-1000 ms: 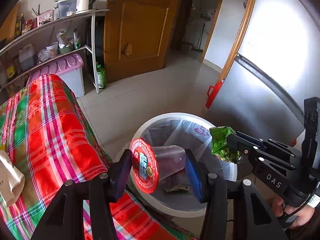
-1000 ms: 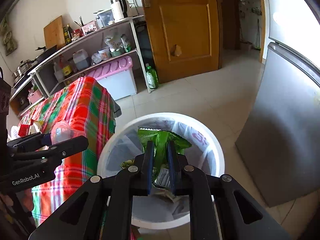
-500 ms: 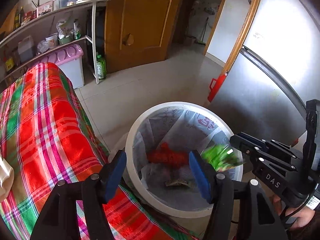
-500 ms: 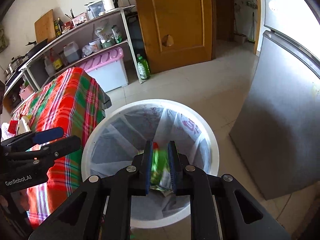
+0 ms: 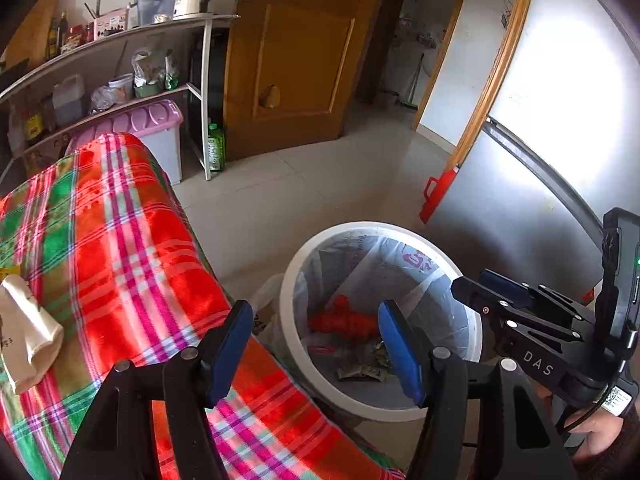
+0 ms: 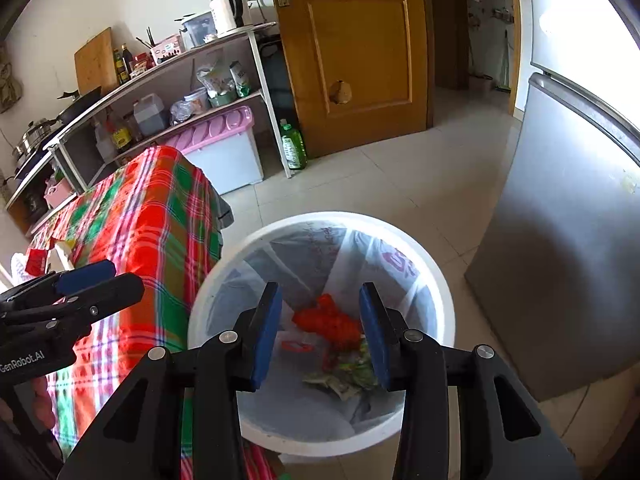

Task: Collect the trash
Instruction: 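Open the right tool to drop the chip bag while the left tool drops the cup, then move both tools back over the table toward the remaining trash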

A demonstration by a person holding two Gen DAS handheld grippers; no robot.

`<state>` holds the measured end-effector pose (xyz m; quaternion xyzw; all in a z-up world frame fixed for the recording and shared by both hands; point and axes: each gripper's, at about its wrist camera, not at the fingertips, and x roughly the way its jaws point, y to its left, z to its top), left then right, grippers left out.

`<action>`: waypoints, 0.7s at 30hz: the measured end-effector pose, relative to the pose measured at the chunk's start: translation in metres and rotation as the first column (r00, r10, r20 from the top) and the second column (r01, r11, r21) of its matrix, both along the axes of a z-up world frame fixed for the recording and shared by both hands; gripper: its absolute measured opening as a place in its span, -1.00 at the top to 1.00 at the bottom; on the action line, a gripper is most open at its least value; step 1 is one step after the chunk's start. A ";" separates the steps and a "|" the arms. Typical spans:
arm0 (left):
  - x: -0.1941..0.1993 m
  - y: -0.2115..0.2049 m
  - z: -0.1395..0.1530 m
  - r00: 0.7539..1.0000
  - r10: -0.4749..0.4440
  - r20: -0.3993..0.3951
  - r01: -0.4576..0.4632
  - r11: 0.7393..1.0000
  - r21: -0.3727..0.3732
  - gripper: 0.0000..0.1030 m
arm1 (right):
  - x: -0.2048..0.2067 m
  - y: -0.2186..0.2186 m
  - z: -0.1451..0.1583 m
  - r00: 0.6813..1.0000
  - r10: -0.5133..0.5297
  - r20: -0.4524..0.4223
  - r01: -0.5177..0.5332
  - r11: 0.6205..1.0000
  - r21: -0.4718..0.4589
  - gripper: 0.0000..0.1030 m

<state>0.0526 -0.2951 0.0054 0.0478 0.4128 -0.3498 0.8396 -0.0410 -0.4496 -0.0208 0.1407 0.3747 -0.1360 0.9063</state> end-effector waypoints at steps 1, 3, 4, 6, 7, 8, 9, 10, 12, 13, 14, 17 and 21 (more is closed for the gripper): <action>0.000 0.005 0.003 1.000 0.012 0.006 -0.012 1.000 -0.002 -0.26 | 0.001 0.002 0.001 1.000 0.004 0.002 -0.004 1.000 -0.001 0.20; 0.000 0.015 0.008 0.999 0.033 0.022 -0.033 0.999 -0.006 -0.26 | 0.003 0.010 0.005 1.000 0.016 0.013 -0.016 1.000 -0.004 0.20; -0.001 0.020 0.011 0.998 0.045 0.034 -0.045 0.999 -0.004 -0.26 | 0.004 0.014 0.007 1.000 0.022 0.019 -0.022 1.000 -0.005 0.20; -0.002 0.030 0.016 0.997 0.063 0.045 -0.062 0.998 -0.012 -0.26 | 0.006 0.023 0.012 0.998 0.046 0.036 -0.046 0.999 -0.003 0.20; -0.001 0.035 0.018 0.997 0.071 0.043 -0.070 0.997 -0.021 -0.26 | 0.007 0.027 0.014 0.997 0.056 0.044 -0.056 0.998 -0.003 0.20; -0.001 0.041 0.020 0.995 0.087 0.046 -0.086 0.996 -0.025 -0.26 | 0.009 0.033 0.018 0.996 0.069 0.051 -0.069 0.998 -0.007 0.20; -0.001 0.045 0.021 0.993 0.099 0.056 -0.098 0.995 -0.023 -0.26 | 0.010 0.036 0.019 0.995 0.077 0.055 -0.077 0.997 -0.010 0.20; -0.001 0.050 0.023 0.991 0.113 0.066 -0.112 0.994 -0.018 -0.26 | 0.012 0.042 0.021 0.994 0.090 0.061 -0.090 0.996 -0.015 0.20; 0.001 0.060 0.025 0.990 0.128 0.064 -0.126 0.992 -0.026 -0.26 | 0.016 0.053 0.026 0.991 0.116 0.071 -0.115 0.993 -0.018 0.20; 0.001 0.067 0.026 0.989 0.134 0.061 -0.132 0.991 -0.031 -0.26 | 0.018 0.057 0.027 0.989 0.126 0.076 -0.125 0.992 -0.019 0.20; 0.001 0.073 0.027 0.987 0.145 0.062 -0.144 0.989 -0.033 -0.26 | 0.019 0.062 0.028 0.988 0.134 0.079 -0.133 0.991 -0.022 0.20; 0.003 0.090 0.027 0.982 0.177 0.066 -0.175 0.984 -0.032 -0.26 | 0.025 0.077 0.033 0.982 0.165 0.092 -0.163 0.986 -0.023 0.20; 0.004 0.118 0.028 0.971 0.230 0.073 -0.227 0.973 -0.041 -0.26 | 0.033 0.095 0.036 0.974 0.201 0.102 -0.199 0.980 -0.023 0.20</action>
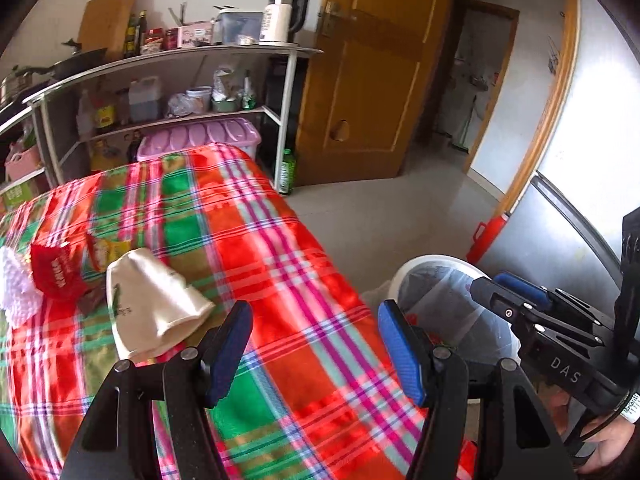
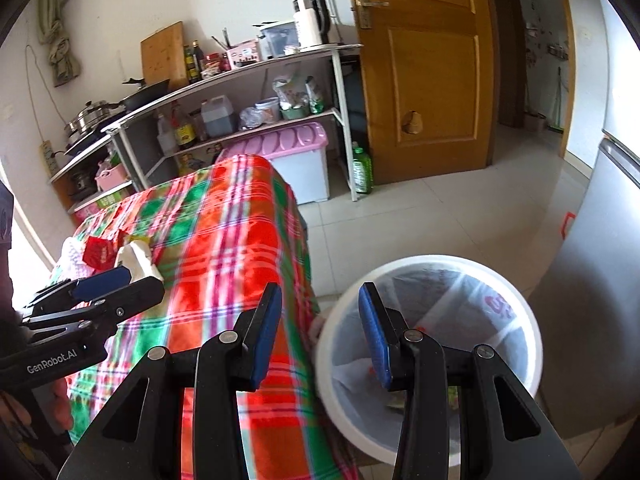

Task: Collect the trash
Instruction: 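Move both tools back over the table toward the remaining trash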

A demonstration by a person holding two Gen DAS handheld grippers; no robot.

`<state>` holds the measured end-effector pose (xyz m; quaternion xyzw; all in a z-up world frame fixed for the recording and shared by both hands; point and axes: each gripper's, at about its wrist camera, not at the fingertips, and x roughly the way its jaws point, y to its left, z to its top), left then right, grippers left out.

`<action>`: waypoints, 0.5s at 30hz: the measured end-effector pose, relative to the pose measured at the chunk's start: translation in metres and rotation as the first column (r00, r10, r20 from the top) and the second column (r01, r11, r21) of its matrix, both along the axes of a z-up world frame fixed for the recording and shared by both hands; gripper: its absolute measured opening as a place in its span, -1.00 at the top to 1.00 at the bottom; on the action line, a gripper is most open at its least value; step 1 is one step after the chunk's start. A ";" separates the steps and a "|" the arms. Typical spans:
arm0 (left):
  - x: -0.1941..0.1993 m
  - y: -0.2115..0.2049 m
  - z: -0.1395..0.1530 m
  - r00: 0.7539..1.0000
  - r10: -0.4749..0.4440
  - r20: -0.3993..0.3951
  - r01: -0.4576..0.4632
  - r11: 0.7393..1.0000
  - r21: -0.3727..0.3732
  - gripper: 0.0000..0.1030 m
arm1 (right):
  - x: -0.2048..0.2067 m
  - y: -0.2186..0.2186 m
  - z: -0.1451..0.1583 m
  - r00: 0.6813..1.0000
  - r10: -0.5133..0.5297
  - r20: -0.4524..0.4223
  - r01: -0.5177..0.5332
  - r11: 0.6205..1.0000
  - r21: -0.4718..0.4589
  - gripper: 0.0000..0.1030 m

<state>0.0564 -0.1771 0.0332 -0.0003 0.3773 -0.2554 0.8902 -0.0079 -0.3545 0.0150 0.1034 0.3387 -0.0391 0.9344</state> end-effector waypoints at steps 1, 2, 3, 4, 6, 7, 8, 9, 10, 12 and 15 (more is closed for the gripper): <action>0.001 0.008 0.000 1.000 0.013 -0.001 -0.013 1.000 -0.008 -0.26 | 0.003 0.006 0.001 1.000 0.013 0.003 -0.013 1.000 0.002 0.20; 0.002 0.014 0.000 1.000 0.030 -0.001 -0.030 0.999 -0.011 -0.26 | 0.006 0.012 0.001 1.000 0.029 0.006 -0.029 1.000 0.004 0.20; 0.003 0.023 0.000 0.999 0.054 0.004 -0.054 0.998 -0.011 -0.26 | 0.009 0.018 0.001 0.999 0.043 0.006 -0.043 0.999 0.003 0.20; 0.004 0.031 0.000 0.998 0.068 0.009 -0.068 0.998 -0.009 -0.26 | 0.012 0.023 0.000 0.998 0.055 0.005 -0.055 0.998 0.002 0.20; 0.007 0.052 0.000 0.994 0.106 0.006 -0.106 0.994 -0.013 -0.26 | 0.020 0.039 -0.002 0.995 0.097 0.004 -0.097 0.995 0.002 0.20; 0.009 0.062 -0.001 0.992 0.126 0.004 -0.126 0.992 -0.014 -0.26 | 0.023 0.045 -0.002 0.993 0.114 0.006 -0.114 0.993 0.003 0.20; 0.010 0.072 -0.001 0.989 0.149 0.004 -0.149 0.989 -0.019 -0.26 | 0.026 0.050 -0.002 0.991 0.130 0.008 -0.130 0.991 0.005 0.20; 0.011 0.083 -0.001 0.985 0.170 0.005 -0.170 0.985 -0.026 -0.26 | 0.030 0.057 -0.003 0.989 0.145 0.008 -0.145 0.989 0.010 0.18; 0.012 0.093 -0.001 0.983 0.185 0.006 -0.185 0.982 -0.028 -0.27 | 0.035 0.065 -0.004 0.986 0.165 0.008 -0.165 0.986 0.017 0.06; 0.016 0.112 -0.001 0.974 0.227 0.006 -0.227 0.974 -0.027 -0.28 | 0.043 0.077 -0.005 0.979 0.204 0.008 -0.204 0.978 0.033 -0.11; 0.021 0.143 -0.001 0.956 0.295 -0.003 -0.294 0.955 -0.039 -0.33 | 0.056 0.096 -0.008 0.971 0.240 0.002 -0.240 0.970 0.037 -0.11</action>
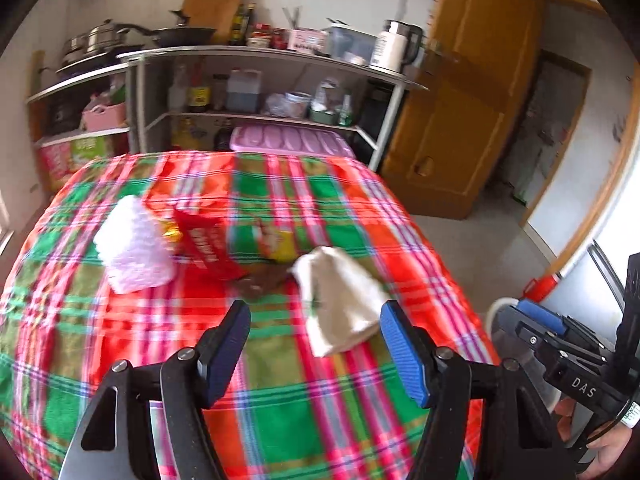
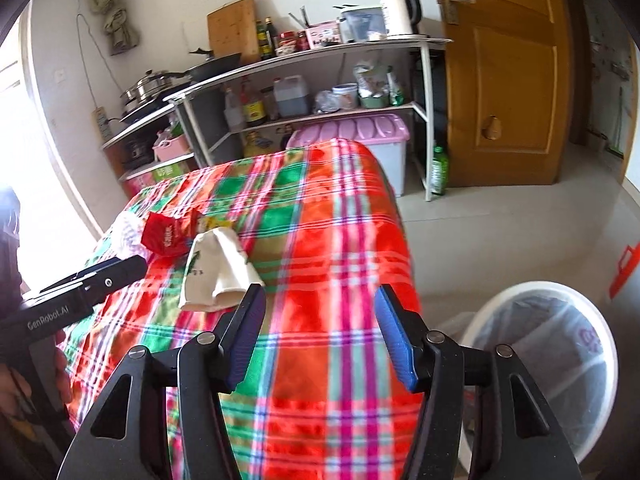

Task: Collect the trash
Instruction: 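Move both tools back over the table toward the remaining trash, then grasp the white paper bag with the right tool while the left tool grasps the white foam net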

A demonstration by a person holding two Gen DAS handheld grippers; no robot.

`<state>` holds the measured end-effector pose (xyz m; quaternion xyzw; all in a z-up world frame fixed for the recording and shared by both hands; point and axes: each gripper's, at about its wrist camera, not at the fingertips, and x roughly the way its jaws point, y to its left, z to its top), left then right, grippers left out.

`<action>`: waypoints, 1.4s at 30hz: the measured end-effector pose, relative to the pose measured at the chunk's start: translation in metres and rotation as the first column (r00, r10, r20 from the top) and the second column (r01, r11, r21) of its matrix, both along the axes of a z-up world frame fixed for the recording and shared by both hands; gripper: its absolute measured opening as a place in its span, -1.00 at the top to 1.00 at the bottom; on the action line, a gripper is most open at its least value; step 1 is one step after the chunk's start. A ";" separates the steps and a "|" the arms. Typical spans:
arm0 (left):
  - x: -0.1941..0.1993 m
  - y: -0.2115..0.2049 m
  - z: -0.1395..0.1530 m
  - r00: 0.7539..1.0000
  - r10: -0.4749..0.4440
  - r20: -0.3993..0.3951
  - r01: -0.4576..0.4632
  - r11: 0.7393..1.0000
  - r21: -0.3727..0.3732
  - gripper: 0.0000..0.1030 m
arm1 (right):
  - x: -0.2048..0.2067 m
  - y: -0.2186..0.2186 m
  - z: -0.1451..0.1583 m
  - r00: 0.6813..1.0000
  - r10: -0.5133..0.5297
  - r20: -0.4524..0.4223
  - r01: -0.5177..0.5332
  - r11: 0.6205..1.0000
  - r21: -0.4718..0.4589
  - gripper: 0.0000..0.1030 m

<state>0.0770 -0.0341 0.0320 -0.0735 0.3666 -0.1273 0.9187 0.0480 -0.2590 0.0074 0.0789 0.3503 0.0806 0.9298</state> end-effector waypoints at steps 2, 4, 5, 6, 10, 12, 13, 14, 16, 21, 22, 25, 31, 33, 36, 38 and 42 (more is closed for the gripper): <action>0.002 0.018 0.000 0.999 0.035 0.006 -0.035 0.999 0.005 -0.34 | 0.009 0.010 -0.001 1.000 0.028 -0.004 -0.028 1.000 0.001 -0.12; 0.004 0.031 -0.001 0.999 0.053 0.003 -0.053 0.999 -0.002 -0.34 | 0.017 0.020 -0.003 0.998 0.061 -0.008 -0.061 0.998 -0.002 -0.12; 0.006 0.039 -0.001 0.998 0.064 0.001 -0.064 0.998 -0.007 -0.34 | 0.020 0.025 -0.004 0.997 0.071 -0.013 -0.071 0.997 -0.011 -0.12; 0.008 0.045 -0.001 0.997 0.075 0.002 -0.075 0.997 -0.008 -0.35 | 0.024 0.031 -0.005 0.996 0.083 -0.015 -0.083 0.996 -0.022 -0.12; 0.016 0.068 -0.003 0.994 0.105 -0.002 -0.105 0.994 -0.003 -0.36 | 0.041 0.049 -0.011 0.988 0.148 -0.038 -0.149 0.988 -0.029 -0.12; 0.021 0.081 -0.006 0.992 0.124 -0.010 -0.124 0.992 -0.015 -0.37 | 0.050 0.056 -0.014 0.984 0.171 -0.054 -0.173 0.984 -0.030 -0.12; 0.021 0.084 -0.007 0.991 0.132 -0.009 -0.132 0.991 -0.013 -0.37 | 0.056 0.060 -0.016 0.982 0.182 -0.054 -0.184 0.982 -0.032 -0.12; 0.024 0.089 -0.008 0.990 0.137 -0.008 -0.137 0.991 -0.006 -0.38 | 0.060 0.062 -0.016 0.980 0.189 -0.054 -0.191 0.981 -0.033 -0.12; 0.031 0.100 -0.012 0.988 0.155 -0.022 -0.155 0.988 -0.001 -0.39 | 0.071 0.069 -0.018 0.975 0.215 -0.064 -0.218 0.975 -0.040 -0.12; 0.043 0.118 -0.021 0.982 0.183 -0.045 -0.182 0.983 0.012 -0.42 | 0.089 0.080 -0.025 0.967 0.241 -0.086 -0.247 0.967 -0.061 -0.12; 0.048 0.121 -0.023 0.982 0.180 -0.057 -0.180 0.984 0.012 -0.43 | 0.093 0.082 -0.027 0.965 0.245 -0.094 -0.251 0.966 -0.060 -0.12; 0.056 0.133 -0.027 0.978 0.198 -0.066 -0.199 0.980 -0.016 -0.43 | 0.102 0.083 -0.033 0.960 0.257 -0.112 -0.262 0.964 -0.037 -0.12; 0.075 0.141 -0.030 0.978 0.195 -0.073 -0.197 0.980 -0.024 -0.49 | 0.113 0.088 -0.041 0.951 0.276 -0.136 -0.283 0.959 -0.029 -0.12; 0.081 0.142 -0.029 0.979 0.192 -0.067 -0.195 0.980 -0.040 -0.49 | 0.116 0.091 -0.044 0.948 0.285 -0.142 -0.292 0.956 -0.032 -0.12; 0.090 0.139 -0.033 0.979 0.188 -0.084 -0.192 0.980 -0.045 -0.52 | 0.117 0.095 -0.046 0.946 0.288 -0.150 -0.299 0.953 -0.050 -0.12; 0.094 0.137 -0.035 0.979 0.183 -0.087 -0.187 0.981 -0.042 -0.52 | 0.118 0.098 -0.048 0.946 0.287 -0.152 -0.299 0.952 -0.069 -0.12; 0.099 0.140 -0.041 0.975 0.198 -0.104 -0.206 0.975 -0.082 -0.50 | 0.119 0.099 -0.049 0.944 0.290 -0.157 -0.302 0.952 -0.059 -0.09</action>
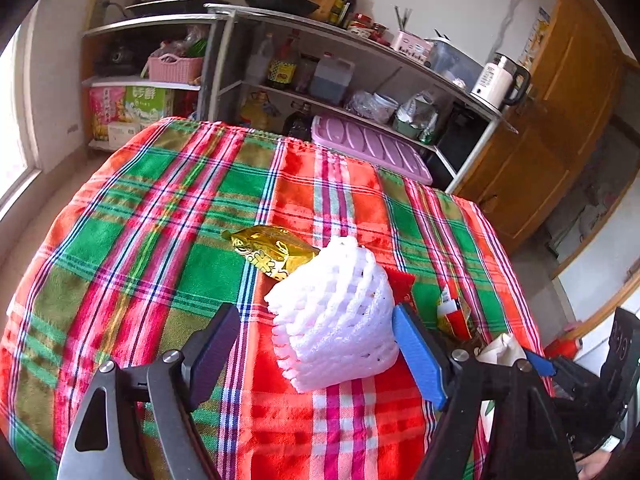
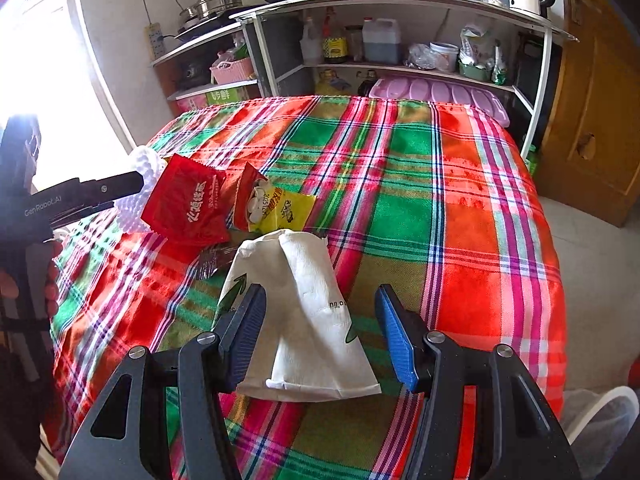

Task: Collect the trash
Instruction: 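Grasp the white paper bag with the right tool while the left tool grasps the white foam net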

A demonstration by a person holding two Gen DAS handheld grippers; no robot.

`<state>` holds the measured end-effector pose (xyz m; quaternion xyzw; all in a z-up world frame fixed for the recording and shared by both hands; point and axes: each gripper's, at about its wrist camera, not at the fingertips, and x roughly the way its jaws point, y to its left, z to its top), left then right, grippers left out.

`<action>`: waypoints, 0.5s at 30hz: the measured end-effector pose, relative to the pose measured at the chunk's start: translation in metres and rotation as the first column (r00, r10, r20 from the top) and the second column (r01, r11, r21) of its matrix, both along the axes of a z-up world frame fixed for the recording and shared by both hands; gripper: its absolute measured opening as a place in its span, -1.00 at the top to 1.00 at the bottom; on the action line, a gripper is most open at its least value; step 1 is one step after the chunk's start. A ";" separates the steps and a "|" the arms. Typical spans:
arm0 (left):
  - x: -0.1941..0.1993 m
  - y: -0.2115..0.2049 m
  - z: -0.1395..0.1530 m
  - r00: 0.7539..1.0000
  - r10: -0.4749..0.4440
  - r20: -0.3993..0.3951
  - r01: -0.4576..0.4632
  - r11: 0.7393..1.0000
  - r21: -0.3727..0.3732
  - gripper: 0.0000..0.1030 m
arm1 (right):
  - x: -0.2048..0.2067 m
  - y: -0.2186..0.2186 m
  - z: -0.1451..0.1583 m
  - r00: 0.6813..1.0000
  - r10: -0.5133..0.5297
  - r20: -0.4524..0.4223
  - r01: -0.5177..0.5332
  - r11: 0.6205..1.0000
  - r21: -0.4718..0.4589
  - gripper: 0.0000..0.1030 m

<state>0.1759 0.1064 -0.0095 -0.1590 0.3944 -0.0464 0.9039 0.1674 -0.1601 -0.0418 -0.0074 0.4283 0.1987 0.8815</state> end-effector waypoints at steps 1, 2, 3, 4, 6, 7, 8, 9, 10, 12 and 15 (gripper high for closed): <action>0.000 -0.001 0.000 1.000 0.003 0.009 -0.003 1.000 0.015 -0.48 | 0.000 0.000 0.000 1.000 -0.003 0.001 0.003 1.000 0.001 0.09; 0.000 -0.002 0.001 1.000 0.002 0.011 -0.003 1.000 0.021 -0.37 | 0.000 -0.001 -0.001 1.000 -0.005 -0.001 0.005 1.000 0.005 0.28; 0.001 -0.003 0.000 1.000 -0.003 0.007 0.003 1.000 0.019 -0.19 | 0.001 -0.001 -0.002 1.000 -0.005 -0.005 0.005 1.000 0.011 0.30; 0.003 -0.004 -0.001 1.000 -0.013 0.001 0.013 1.000 0.012 -0.12 | 0.000 -0.001 -0.002 1.000 -0.006 -0.006 0.006 1.000 0.014 0.31; 0.004 -0.006 -0.002 1.000 -0.020 -0.001 0.020 1.000 0.016 0.12 | -0.001 -0.002 -0.002 1.000 -0.004 -0.002 0.004 1.000 0.016 0.43; 0.004 -0.009 -0.002 1.000 -0.031 0.000 0.031 0.999 0.023 0.17 | -0.002 -0.002 -0.001 1.000 0.000 0.002 0.000 1.000 0.020 0.47; 0.004 -0.011 -0.001 0.999 -0.037 0.001 0.037 0.999 0.030 0.31 | -0.003 -0.002 0.000 1.000 -0.002 0.007 0.001 1.000 0.019 0.53; 0.003 -0.012 -0.001 0.999 -0.039 0.001 0.039 0.999 0.036 0.46 | -0.004 -0.002 0.001 1.000 -0.003 0.014 0.002 1.000 0.020 0.58; 0.003 -0.013 -0.001 0.999 -0.042 0.000 0.042 0.998 0.037 0.52 | -0.006 -0.002 0.002 1.000 0.000 0.017 0.000 1.000 0.025 0.62; 0.000 -0.016 0.001 0.999 -0.050 0.006 0.050 0.998 0.041 0.68 | -0.009 -0.002 0.003 1.000 -0.003 0.025 0.002 1.000 0.025 0.62; -0.006 -0.019 0.003 0.998 -0.064 0.009 0.064 0.997 0.052 0.72 | -0.014 -0.002 0.005 0.999 -0.001 0.038 0.000 1.000 0.031 0.63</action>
